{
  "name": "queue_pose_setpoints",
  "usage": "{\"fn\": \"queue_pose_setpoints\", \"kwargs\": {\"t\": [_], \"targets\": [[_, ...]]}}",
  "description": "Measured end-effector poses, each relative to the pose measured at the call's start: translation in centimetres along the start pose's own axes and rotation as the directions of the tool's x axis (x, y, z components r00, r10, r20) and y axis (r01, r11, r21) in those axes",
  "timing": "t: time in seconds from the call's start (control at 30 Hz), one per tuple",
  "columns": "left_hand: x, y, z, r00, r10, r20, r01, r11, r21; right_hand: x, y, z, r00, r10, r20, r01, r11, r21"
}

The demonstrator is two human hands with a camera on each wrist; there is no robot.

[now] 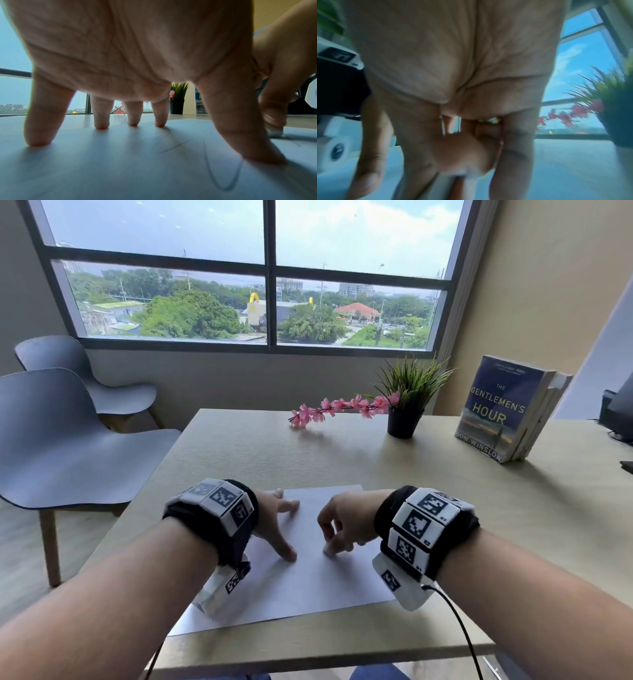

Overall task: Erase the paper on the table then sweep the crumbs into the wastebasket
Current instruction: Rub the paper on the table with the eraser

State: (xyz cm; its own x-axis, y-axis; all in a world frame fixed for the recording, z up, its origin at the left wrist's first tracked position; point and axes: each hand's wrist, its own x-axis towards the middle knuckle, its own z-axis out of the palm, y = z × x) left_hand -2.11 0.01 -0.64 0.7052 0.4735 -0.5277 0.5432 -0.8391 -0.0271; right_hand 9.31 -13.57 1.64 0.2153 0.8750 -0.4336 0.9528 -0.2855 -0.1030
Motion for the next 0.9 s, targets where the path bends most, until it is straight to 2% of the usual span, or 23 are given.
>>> {"fn": "queue_pose_setpoints", "kwargs": {"t": [0.07, 0.17, 0.3, 0.37, 0.47, 0.57, 0.67, 0.77, 0.9], "targets": [[0.0, 0.0, 0.0, 1.000, 0.006, -0.007, -0.006, 1.000, -0.009, -0.1, 0.5, -0.3, 1.000, 0.015, 0.026, -0.015, 0.999, 0.035], [0.0, -0.1, 0.0, 1.000, 0.007, -0.008, -0.007, 1.000, -0.011, 0.1, 1.0, -0.5, 0.997, 0.082, -0.011, -0.082, 0.996, 0.031], [0.2, -0.1, 0.1, 1.000, 0.003, -0.010, -0.003, 1.000, -0.016, -0.2, 0.0, 0.3, 0.997, 0.051, -0.055, -0.055, 0.996, -0.066], [0.2, -0.2, 0.1, 1.000, 0.001, -0.005, -0.001, 1.000, -0.022, -0.5, -0.1, 0.4, 0.999, 0.033, -0.022, -0.034, 0.998, -0.050], [0.1, -0.1, 0.0, 1.000, 0.002, -0.007, -0.002, 1.000, -0.014, -0.7, 0.5, 0.0, 0.996, 0.083, 0.018, -0.084, 0.996, 0.025], [0.0, 0.0, 0.0, 1.000, 0.007, -0.011, -0.007, 1.000, -0.015, -0.9, 0.2, 0.0, 0.993, 0.101, -0.059, -0.105, 0.992, -0.076], [0.2, -0.2, 0.1, 1.000, 0.003, -0.007, -0.003, 1.000, -0.022, -1.1, -1.2, 0.7, 0.997, 0.028, -0.077, -0.040, 0.987, -0.157], [0.3, -0.2, 0.2, 1.000, 0.001, -0.003, -0.001, 0.999, -0.034, -1.1, -1.5, 0.9, 1.000, 0.003, -0.021, -0.004, 0.999, -0.042], [0.1, -0.1, 0.0, 1.000, -0.001, -0.005, 0.000, 1.000, -0.031, -1.0, -0.5, 0.1, 0.996, 0.084, -0.027, -0.084, 0.996, -0.005]]}}
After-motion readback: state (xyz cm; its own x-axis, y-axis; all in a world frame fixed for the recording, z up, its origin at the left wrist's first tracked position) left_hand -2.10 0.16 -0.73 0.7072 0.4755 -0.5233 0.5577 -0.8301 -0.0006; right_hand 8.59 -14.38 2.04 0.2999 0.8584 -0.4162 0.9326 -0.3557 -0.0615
